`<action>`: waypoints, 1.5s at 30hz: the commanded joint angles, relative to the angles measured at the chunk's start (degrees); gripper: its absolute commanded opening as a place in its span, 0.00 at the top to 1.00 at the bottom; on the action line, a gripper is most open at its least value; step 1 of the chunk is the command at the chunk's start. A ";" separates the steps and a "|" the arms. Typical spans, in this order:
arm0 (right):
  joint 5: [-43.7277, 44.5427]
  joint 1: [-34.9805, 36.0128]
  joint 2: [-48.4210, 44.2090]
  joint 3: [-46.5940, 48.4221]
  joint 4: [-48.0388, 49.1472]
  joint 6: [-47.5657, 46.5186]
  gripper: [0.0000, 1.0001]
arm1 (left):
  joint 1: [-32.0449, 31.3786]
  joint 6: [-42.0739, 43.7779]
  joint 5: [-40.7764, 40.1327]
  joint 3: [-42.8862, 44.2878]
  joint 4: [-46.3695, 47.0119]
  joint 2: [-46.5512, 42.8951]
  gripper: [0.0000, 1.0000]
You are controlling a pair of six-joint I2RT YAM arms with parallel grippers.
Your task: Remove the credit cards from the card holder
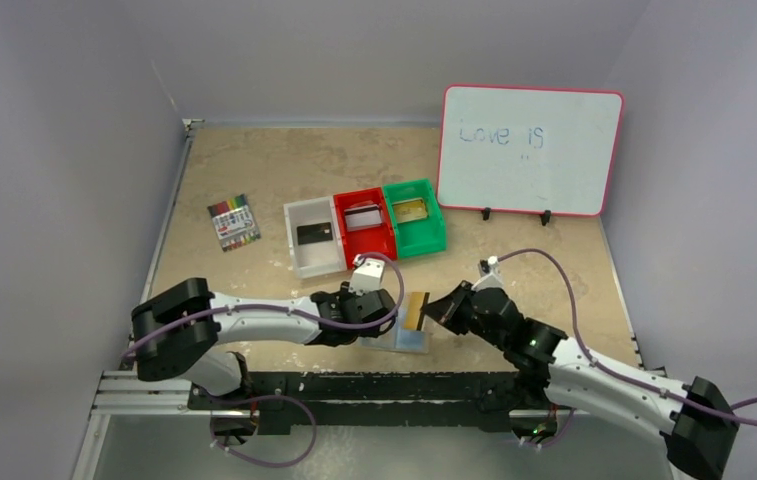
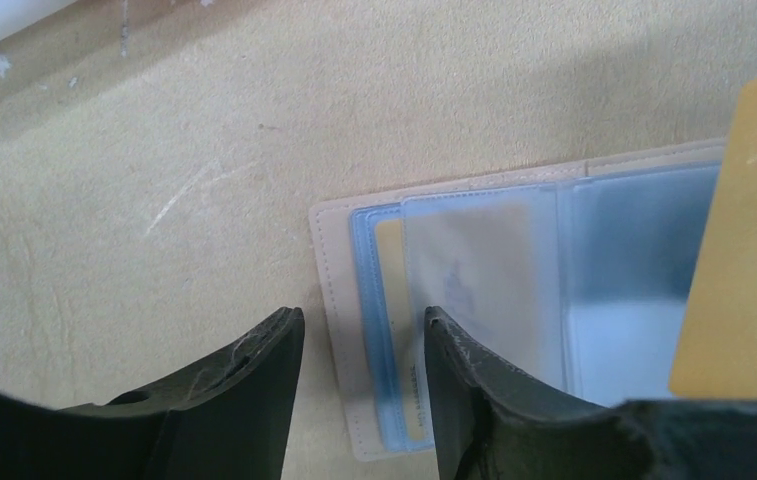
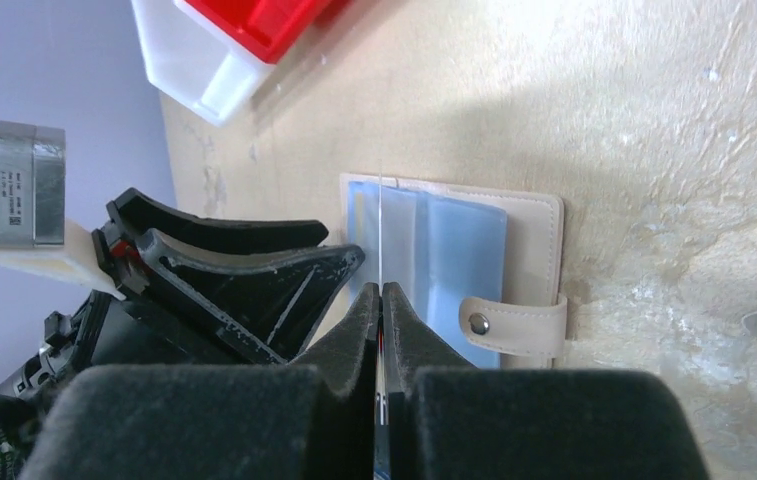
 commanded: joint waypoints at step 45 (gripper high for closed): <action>-49.29 -0.20 17.16 23.17 14.53 -66.31 1.00 | 16.57 47.09 52.18 -0.83 -2.21 -43.83 0.37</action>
